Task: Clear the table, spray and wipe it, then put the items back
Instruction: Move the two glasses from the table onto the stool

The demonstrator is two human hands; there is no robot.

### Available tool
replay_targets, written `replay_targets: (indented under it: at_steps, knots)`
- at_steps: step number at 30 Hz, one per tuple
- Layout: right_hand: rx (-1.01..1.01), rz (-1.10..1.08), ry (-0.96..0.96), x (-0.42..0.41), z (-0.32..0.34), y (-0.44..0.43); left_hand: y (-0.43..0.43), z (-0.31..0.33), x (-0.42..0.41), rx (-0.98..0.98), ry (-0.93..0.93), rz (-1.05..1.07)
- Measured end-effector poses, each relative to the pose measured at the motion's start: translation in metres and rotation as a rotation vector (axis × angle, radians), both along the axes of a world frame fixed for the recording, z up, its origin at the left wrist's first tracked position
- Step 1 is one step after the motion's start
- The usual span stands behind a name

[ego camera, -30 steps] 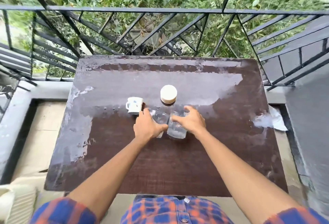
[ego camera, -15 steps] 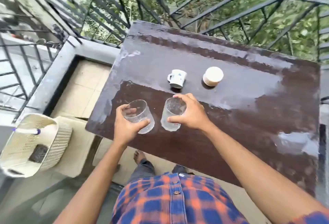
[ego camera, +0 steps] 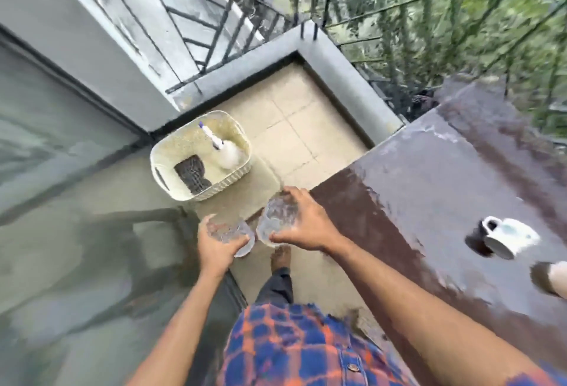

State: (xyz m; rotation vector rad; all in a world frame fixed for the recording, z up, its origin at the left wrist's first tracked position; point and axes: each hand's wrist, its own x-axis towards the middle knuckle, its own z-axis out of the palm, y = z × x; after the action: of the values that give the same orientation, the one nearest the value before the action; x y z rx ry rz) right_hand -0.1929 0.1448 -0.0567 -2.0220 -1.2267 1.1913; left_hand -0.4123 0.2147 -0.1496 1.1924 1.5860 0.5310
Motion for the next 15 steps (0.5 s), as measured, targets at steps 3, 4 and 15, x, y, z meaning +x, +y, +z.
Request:
replay_targets:
  at_steps: [3,4,15]
  knots:
    - [-0.068,0.069,0.013,-0.041,-0.034,0.052,0.018,-0.035,-0.031,-0.054,0.050,0.110]
    - [-0.088,0.074,0.000,-0.051,-0.043,0.062,0.022,-0.044,-0.037,-0.073,0.078,0.125]
    - [-0.121,0.303,-0.221,-0.100,-0.179,0.145,0.068,-0.129,-0.061,-0.111,0.254,0.226]
